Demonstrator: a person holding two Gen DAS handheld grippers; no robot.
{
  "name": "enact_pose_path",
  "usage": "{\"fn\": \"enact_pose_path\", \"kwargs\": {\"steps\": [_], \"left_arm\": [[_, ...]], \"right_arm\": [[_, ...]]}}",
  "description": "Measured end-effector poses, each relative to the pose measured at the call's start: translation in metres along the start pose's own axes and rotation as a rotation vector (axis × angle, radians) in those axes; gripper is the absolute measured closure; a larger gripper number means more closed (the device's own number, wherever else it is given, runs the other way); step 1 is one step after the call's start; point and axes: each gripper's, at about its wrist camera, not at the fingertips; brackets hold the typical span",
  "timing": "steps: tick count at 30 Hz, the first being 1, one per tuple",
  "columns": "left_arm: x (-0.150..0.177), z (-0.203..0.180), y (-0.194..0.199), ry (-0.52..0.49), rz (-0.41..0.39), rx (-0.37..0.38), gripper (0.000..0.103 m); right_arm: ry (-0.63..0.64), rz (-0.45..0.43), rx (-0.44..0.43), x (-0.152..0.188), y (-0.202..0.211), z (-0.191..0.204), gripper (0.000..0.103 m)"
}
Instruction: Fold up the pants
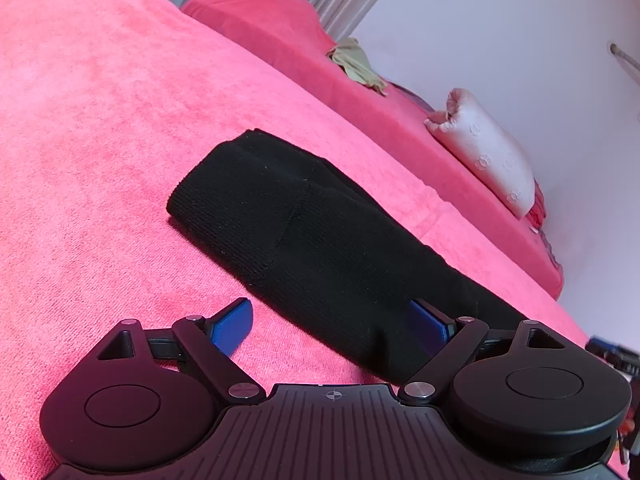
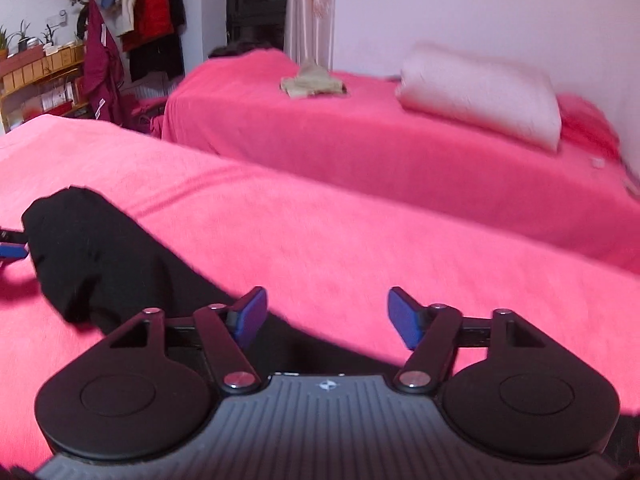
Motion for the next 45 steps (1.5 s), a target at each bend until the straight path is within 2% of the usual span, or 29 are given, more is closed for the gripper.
{"fn": "enact_pose_path", "kwargs": {"steps": [2, 5, 8, 10, 12, 13, 15, 17, 18, 19, 20, 21, 23, 24, 26, 29, 31, 33, 39, 43, 45], "left_arm": [[0.0, 0.0, 0.0, 0.004, -0.002, 0.001, 0.0], [0.0, 0.001, 0.0, 0.01, -0.004, 0.002, 0.0], [0.0, 0.0, -0.001, 0.01, -0.006, -0.002, 0.0], [0.0, -0.001, -0.001, 0.003, -0.006, -0.008, 0.0], [0.0, -0.003, -0.002, -0.006, -0.003, -0.016, 0.0], [-0.001, -0.004, -0.002, -0.011, 0.001, -0.02, 0.0], [-0.005, -0.006, -0.004, -0.008, 0.007, -0.023, 0.0], [-0.011, -0.007, -0.007, 0.006, 0.012, -0.022, 0.0], [-0.015, -0.007, -0.009, 0.015, 0.019, -0.022, 0.0], [-0.019, -0.007, -0.012, 0.022, 0.026, -0.02, 0.0], [-0.023, -0.007, -0.016, 0.022, 0.033, -0.021, 0.0], [-0.026, -0.008, -0.019, 0.021, 0.038, -0.028, 0.0], [-0.033, -0.01, -0.023, 0.023, 0.059, -0.046, 0.0], [-0.036, -0.01, -0.024, 0.037, 0.068, -0.05, 0.0], [-0.04, -0.009, -0.02, 0.085, 0.077, -0.038, 0.0], [-0.04, -0.008, -0.004, 0.14, 0.06, 0.02, 0.0], [-0.043, -0.009, 0.003, 0.147, 0.045, 0.038, 0.0], [-0.051, -0.014, -0.002, 0.117, 0.049, 0.03, 0.0], [-0.065, -0.021, -0.038, 0.089, 0.058, 0.002, 0.0], [-0.057, -0.019, -0.023, 0.048, 0.068, 0.009, 0.0], [-0.049, -0.01, -0.008, 0.019, 0.062, -0.009, 0.0]], "right_arm": [[0.013, 0.008, -0.005, 0.01, 0.001, -0.002, 0.037], [0.023, 0.012, 0.055, 0.018, -0.004, 0.0, 0.037], [-0.039, 0.013, 0.01, 0.023, -0.013, -0.006, 0.037], [-0.022, 0.056, 0.005, 0.031, -0.022, -0.001, 0.041], [0.013, 0.063, 0.065, 0.036, -0.025, 0.002, 0.081], [-0.001, 0.037, 0.1, 0.035, -0.022, -0.001, 0.094], [-0.15, -0.009, 0.124, 0.027, -0.01, -0.02, 0.095], [-0.268, -0.036, 0.138, 0.024, 0.008, -0.038, 0.089], [-0.334, -0.037, 0.085, 0.027, 0.021, -0.047, 0.084], [-0.41, -0.029, -0.001, 0.032, 0.033, -0.053, 0.063], [-0.484, -0.022, -0.107, 0.04, 0.043, -0.057, 0.036], [-0.537, -0.017, -0.206, 0.049, 0.052, -0.055, 0.03], [-0.552, 0.015, -0.354, 0.062, 0.057, -0.035, 0.029], [-0.511, 0.041, -0.388, 0.064, 0.056, -0.019, 0.029], [-0.364, 0.086, -0.427, 0.063, 0.045, 0.024, 0.029], [-0.135, 0.139, -0.495, 0.054, 0.02, 0.09, 0.029], [-0.011, 0.133, -0.51, 0.049, 0.003, 0.124, 0.03], [0.056, 0.131, -0.52, 0.04, -0.02, 0.149, 0.03], [0.059, 0.102, -0.514, 0.029, -0.078, 0.167, 0.032], [-0.117, 0.08, -0.577, 0.028, -0.096, 0.148, 0.032], [-0.135, 0.095, -0.641, 0.032, -0.089, 0.148, 0.03]]}}
Point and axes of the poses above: each gripper's, at about its wrist camera, not at the fingertips, and y roughly against the way its jaws point, z to its left, x to its underside, and after that the axes turned 3 degrees about -y, right-handed
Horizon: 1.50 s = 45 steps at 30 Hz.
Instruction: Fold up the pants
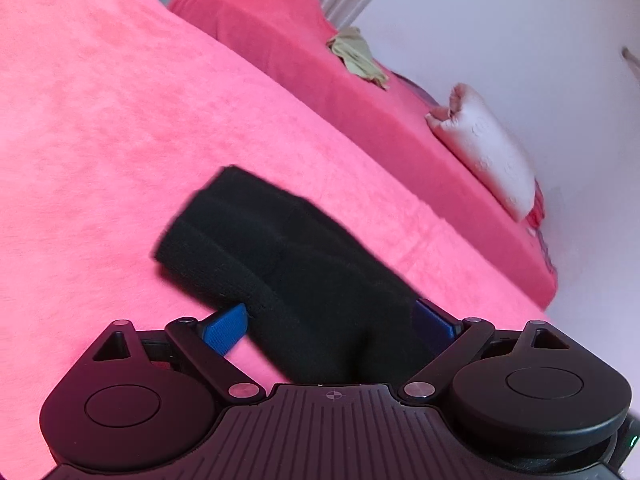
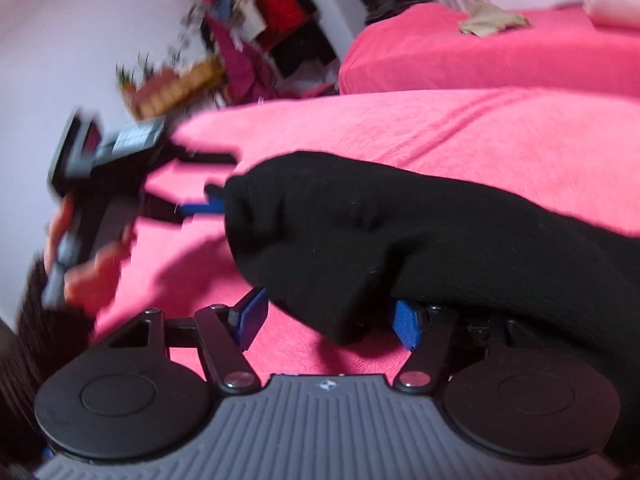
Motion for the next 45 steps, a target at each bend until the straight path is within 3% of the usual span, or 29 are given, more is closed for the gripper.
{"fn": "enact_pose_path", "kwargs": {"steps": [2, 4, 5, 7, 10, 12, 13, 14, 16, 17, 19, 20, 21, 22, 23, 25, 26, 28, 32, 34, 37, 38, 39, 41, 45], "left_arm": [[0.007, 0.016, 0.013, 0.013, -0.004, -0.074, 0.0], [0.009, 0.034, 0.024, 0.064, -0.015, -0.118, 0.0], [0.01, 0.042, 0.031, 0.092, -0.03, -0.113, 0.0], [0.006, 0.053, 0.042, 0.138, -0.06, -0.096, 0.0], [-0.005, 0.053, 0.046, 0.155, -0.106, -0.071, 0.0], [-0.015, 0.044, 0.038, 0.135, -0.112, -0.051, 0.0], [-0.018, 0.038, 0.032, 0.123, -0.108, -0.045, 0.0], [-0.022, 0.031, 0.024, 0.113, -0.1, -0.04, 0.0], [-0.028, 0.02, 0.009, 0.091, -0.078, -0.023, 0.0], [-0.029, 0.015, 0.001, 0.082, -0.065, -0.015, 0.0], [-0.031, 0.003, -0.011, 0.057, -0.044, -0.004, 0.0], [-0.032, -0.002, -0.017, 0.046, -0.04, -0.011, 0.0], [-0.033, -0.007, -0.021, 0.034, -0.037, -0.016, 0.0], [-0.033, -0.011, -0.026, 0.018, -0.036, -0.013, 0.0], [-0.035, -0.015, -0.032, 0.001, -0.031, -0.014, 0.0], [-0.033, -0.021, -0.046, -0.028, -0.026, -0.049, 0.0], [-0.032, -0.022, -0.053, -0.049, -0.024, -0.066, 0.0], [-0.026, -0.02, -0.063, -0.086, -0.02, -0.096, 0.0], [-0.016, -0.016, -0.057, -0.178, -0.051, -0.078, 0.0], [-0.015, -0.011, -0.053, -0.172, -0.063, -0.051, 0.0], [-0.017, -0.001, -0.049, -0.124, -0.075, -0.007, 0.0], [-0.018, 0.003, -0.048, -0.103, -0.079, 0.009, 0.0], [-0.019, 0.007, -0.047, -0.082, -0.083, 0.025, 0.0], [-0.019, 0.013, -0.045, -0.049, -0.093, 0.052, 0.0], [-0.018, 0.017, -0.045, -0.015, -0.115, 0.075, 0.0]], "right_arm": [[0.156, 0.092, -0.046, 0.006, -0.007, 0.024, 0.02], [0.351, 0.07, 0.028, 0.015, 0.0, 0.045, 0.023], [0.362, 0.031, 0.053, 0.013, 0.005, 0.044, 0.022], [0.215, -0.014, 0.094, -0.002, 0.004, 0.023, 0.022], [0.031, 0.004, 0.07, -0.013, -0.007, 0.006, 0.021], [0.097, 0.075, -0.08, -0.005, -0.016, 0.028, 0.019], [0.162, 0.097, -0.12, 0.001, -0.019, 0.043, 0.011], [0.245, 0.105, -0.126, 0.007, -0.02, 0.055, 0.009], [0.345, 0.08, -0.057, 0.01, -0.02, 0.058, 0.011], [0.299, 0.058, -0.009, 0.004, -0.021, 0.048, 0.015], [0.068, 0.026, 0.076, -0.01, -0.021, 0.018, 0.02], [-0.035, 0.027, 0.073, -0.012, -0.021, 0.008, 0.027], [-0.046, 0.047, 0.016, -0.007, -0.021, 0.011, 0.026], [0.022, 0.1, -0.069, 0.004, -0.024, 0.027, 0.024], [0.143, 0.138, -0.081, 0.017, -0.027, 0.051, 0.009], [0.389, 0.143, -0.01, 0.044, -0.027, 0.088, 0.008], [0.411, 0.152, 0.031, 0.048, -0.028, 0.091, 0.008], [0.319, 0.14, 0.065, 0.039, -0.022, 0.079, 0.01], [0.093, 0.089, 0.094, 0.027, 0.026, 0.039, 0.017], [-0.005, 0.027, 0.173, 0.027, 0.058, 0.02, 0.015], [-0.218, -0.09, 0.181, 0.041, 0.129, -0.025, 0.024], [-0.292, -0.137, 0.209, 0.048, 0.153, -0.037, 0.023], [-0.345, -0.192, 0.259, 0.054, 0.175, -0.043, 0.023], [-0.443, -0.315, 0.39, 0.069, 0.221, -0.056, 0.011], [-0.583, -0.497, 0.656, 0.087, 0.291, -0.071, 0.013]]}}
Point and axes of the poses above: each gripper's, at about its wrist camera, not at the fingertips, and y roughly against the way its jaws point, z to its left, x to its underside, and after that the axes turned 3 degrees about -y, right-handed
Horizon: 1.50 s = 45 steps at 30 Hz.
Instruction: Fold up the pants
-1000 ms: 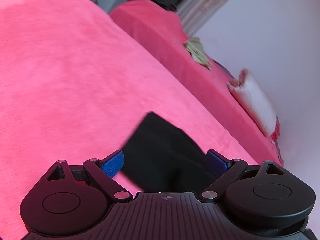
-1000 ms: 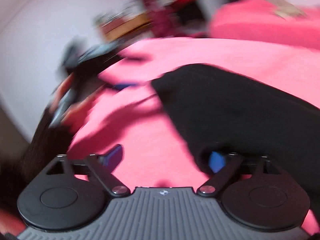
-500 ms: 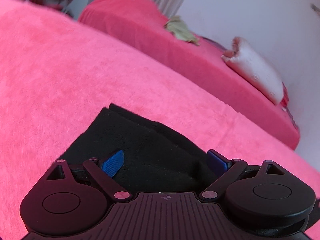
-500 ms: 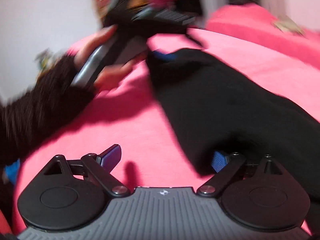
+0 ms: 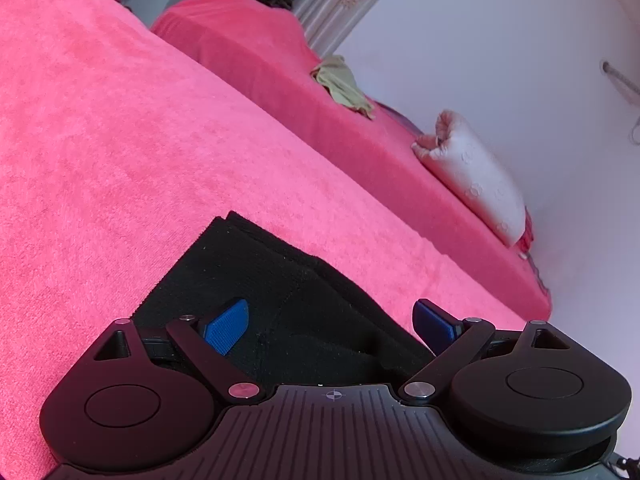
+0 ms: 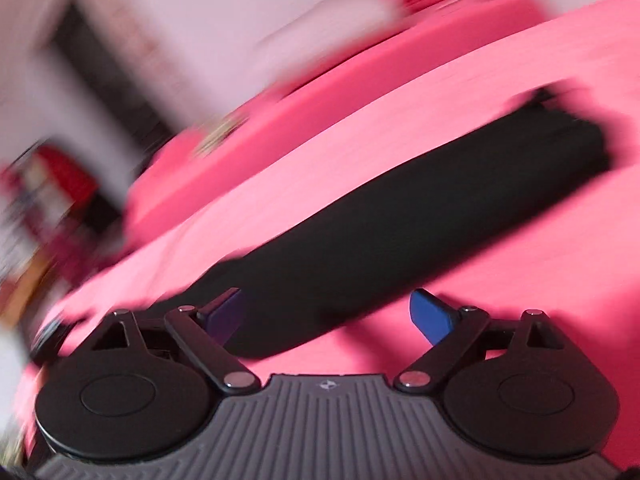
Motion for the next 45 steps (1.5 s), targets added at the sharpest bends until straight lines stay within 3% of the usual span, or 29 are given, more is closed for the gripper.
{"fn": "enact_pose_path", "kwargs": {"steps": [3, 6, 7, 8, 10, 11, 16, 20, 22, 26, 27, 28, 30, 31, 32, 35, 37, 40, 42, 45], "left_arm": [[0.002, -0.001, 0.001, 0.005, -0.017, -0.002, 0.0], [0.003, -0.004, 0.001, -0.014, -0.026, -0.013, 0.0], [0.004, -0.006, 0.0, -0.026, -0.027, -0.02, 0.0], [0.006, -0.007, 0.0, -0.039, -0.028, -0.028, 0.0], [0.008, -0.012, 0.0, -0.074, -0.029, -0.049, 0.0], [0.009, -0.015, -0.001, -0.093, -0.029, -0.061, 0.0], [0.014, -0.027, -0.006, -0.187, -0.024, -0.113, 0.0], [0.016, -0.03, -0.008, -0.217, -0.023, -0.133, 0.0], [0.015, -0.029, -0.008, -0.212, -0.024, -0.13, 0.0], [0.016, -0.03, -0.007, -0.21, -0.025, -0.128, 0.0], [0.016, -0.03, -0.007, -0.212, -0.025, -0.129, 0.0], [0.016, -0.03, -0.007, -0.215, -0.025, -0.131, 0.0], [0.016, -0.031, -0.008, -0.22, -0.025, -0.136, 0.0], [0.016, -0.032, -0.008, -0.224, -0.026, -0.139, 0.0], [0.017, -0.032, -0.008, -0.229, -0.025, -0.142, 0.0], [0.017, -0.034, -0.009, -0.242, -0.024, -0.151, 0.0], [0.018, -0.035, -0.009, -0.25, -0.023, -0.156, 0.0], [0.018, -0.035, -0.009, -0.251, -0.022, -0.154, 0.0], [0.017, -0.034, -0.008, -0.246, -0.021, -0.148, 0.0], [0.017, -0.035, -0.009, -0.262, -0.013, -0.152, 0.0]], "right_arm": [[-0.062, -0.1, 0.156, -0.022, 0.006, -0.017, 0.022], [-0.03, -0.145, 0.276, -0.027, -0.012, -0.013, 0.04], [-0.02, -0.151, 0.325, -0.028, -0.02, -0.011, 0.05], [-0.007, -0.154, 0.371, -0.029, -0.027, -0.01, 0.068], [0.05, -0.173, 0.45, -0.029, -0.032, -0.005, 0.094], [0.076, -0.188, 0.462, -0.029, -0.034, -0.002, 0.095], [0.169, -0.256, 0.388, -0.044, -0.015, 0.007, 0.096], [0.108, -0.477, 0.206, -0.061, 0.034, 0.011, 0.097], [0.066, -0.495, 0.225, -0.062, 0.038, -0.008, 0.097], [-0.024, -0.202, 0.434, -0.055, -0.01, -0.068, 0.095], [-0.096, -0.195, 0.428, -0.053, -0.007, -0.081, 0.092], [-0.163, -0.246, 0.386, -0.051, 0.004, -0.089, 0.088], [-0.176, -0.353, 0.449, -0.049, 0.022, -0.083, 0.069], [-0.122, -0.38, 0.504, -0.05, 0.026, -0.073, 0.055], [-0.054, -0.402, 0.526, -0.049, 0.028, -0.06, 0.053], [0.183, -0.385, 0.422, -0.035, 0.024, -0.006, 0.049], [0.337, -0.291, 0.289, -0.016, 0.006, 0.037, 0.038], [0.58, -0.115, 0.08, 0.019, -0.032, 0.102, 0.036], [0.721, -0.02, -0.017, 0.047, -0.058, 0.141, 0.036], [0.864, 0.09, -0.093, 0.084, -0.095, 0.184, 0.037]]}}
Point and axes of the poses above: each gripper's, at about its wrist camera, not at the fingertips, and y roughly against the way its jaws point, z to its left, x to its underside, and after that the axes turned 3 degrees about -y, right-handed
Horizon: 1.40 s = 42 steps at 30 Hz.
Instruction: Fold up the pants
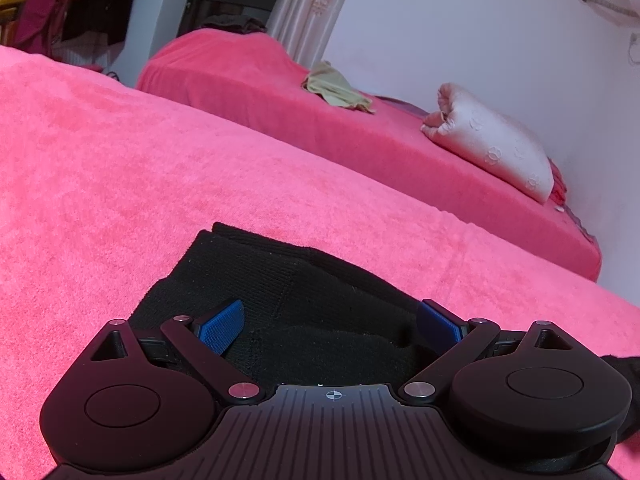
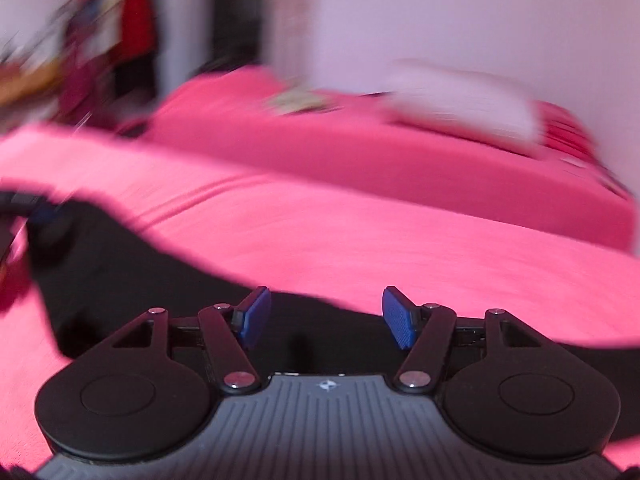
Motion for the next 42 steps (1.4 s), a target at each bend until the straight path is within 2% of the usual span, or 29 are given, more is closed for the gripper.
{"fn": "enact_pose_path", "kwargs": {"steps": [1, 2, 3, 4, 5, 6, 7, 9, 13, 15, 16, 17, 18, 21, 24, 25, 26, 28, 29, 33, 36, 38, 40, 42], "left_arm": [[0.0, -0.001, 0.0, -0.012, 0.002, -0.005, 0.0], [0.0, -0.003, 0.0, -0.026, 0.005, -0.012, 0.0], [0.0, -0.005, 0.0, -0.04, 0.006, -0.02, 0.0], [0.001, -0.007, 0.0, -0.052, 0.004, -0.03, 0.0], [0.0, -0.009, 0.002, -0.065, 0.0, -0.048, 0.0], [0.0, -0.01, 0.004, -0.08, -0.004, -0.07, 0.0], [-0.001, -0.011, 0.007, -0.092, -0.007, -0.092, 0.0], [-0.004, -0.011, 0.015, -0.11, -0.024, -0.129, 0.0], [-0.012, 0.0, 0.034, -0.114, -0.069, -0.211, 0.0], [-0.013, 0.007, 0.036, -0.121, -0.059, -0.268, 0.0], [-0.014, 0.011, 0.036, -0.116, -0.051, -0.282, 0.0], [-0.015, 0.017, 0.034, -0.1, -0.037, -0.288, 0.0], [-0.016, 0.022, 0.03, -0.076, -0.016, -0.288, 0.0], [-0.015, 0.036, 0.02, -0.021, 0.05, -0.262, 0.0], [-0.013, 0.039, 0.018, -0.009, 0.06, -0.26, 0.0], [-0.013, 0.039, 0.02, -0.009, 0.056, -0.264, 0.0], [-0.013, 0.038, 0.021, -0.012, 0.051, -0.27, 0.0], [-0.014, 0.036, 0.023, -0.023, 0.042, -0.283, 0.0], [-0.013, 0.034, 0.024, -0.03, 0.038, -0.291, 0.0], [-0.015, 0.028, 0.028, -0.051, 0.011, -0.318, 0.0], [-0.016, 0.028, 0.027, -0.049, 0.013, -0.308, 0.0], [-0.014, 0.03, 0.023, -0.041, 0.029, -0.309, 0.0], [-0.015, 0.031, 0.022, -0.035, 0.034, -0.308, 0.0], [-0.015, 0.031, 0.023, -0.03, 0.028, -0.301, 0.0]], "right_arm": [[0.031, 0.044, -0.012, -0.001, -0.013, 0.013, 0.039], [0.061, 0.095, 0.032, 0.002, -0.034, 0.018, 0.045], [0.097, 0.088, 0.096, 0.006, -0.046, 0.021, 0.044], [0.077, 0.05, 0.128, 0.003, -0.047, 0.019, 0.032], [0.01, 0.045, 0.154, -0.004, -0.046, 0.014, 0.029], [-0.055, 0.035, 0.152, -0.011, -0.04, 0.008, 0.031], [-0.1, 0.021, 0.123, -0.017, -0.034, 0.007, 0.031], [-0.104, -0.024, 0.032, -0.026, -0.025, 0.023, 0.031], [0.041, -0.011, -0.082, -0.052, -0.041, 0.076, 0.029], [0.1, 0.002, -0.151, -0.062, -0.058, 0.106, 0.032], [0.118, 0.019, -0.181, -0.071, -0.072, 0.116, 0.038], [0.134, 0.042, -0.212, -0.076, -0.083, 0.13, 0.051], [0.147, 0.066, -0.234, -0.08, -0.095, 0.142, 0.055], [0.176, 0.102, -0.23, -0.093, -0.124, 0.166, 0.057], [0.177, 0.145, -0.221, -0.091, -0.141, 0.175, 0.057], [0.191, 0.14, -0.227, -0.088, -0.138, 0.176, 0.064], [0.217, 0.139, -0.239, -0.085, -0.136, 0.179, 0.077], [0.259, 0.134, -0.225, -0.08, -0.127, 0.181, 0.09], [0.273, 0.125, -0.22, -0.079, -0.126, 0.183, 0.091], [0.262, 0.061, -0.188, -0.094, -0.124, 0.186, 0.092], [0.24, 0.034, -0.169, -0.096, -0.127, 0.183, 0.092], [0.3, 0.046, -0.174, -0.088, -0.13, 0.188, 0.071], [0.333, 0.017, -0.221, -0.08, -0.125, 0.19, 0.068], [0.367, 0.04, -0.23, -0.078, -0.127, 0.197, 0.069]]}}
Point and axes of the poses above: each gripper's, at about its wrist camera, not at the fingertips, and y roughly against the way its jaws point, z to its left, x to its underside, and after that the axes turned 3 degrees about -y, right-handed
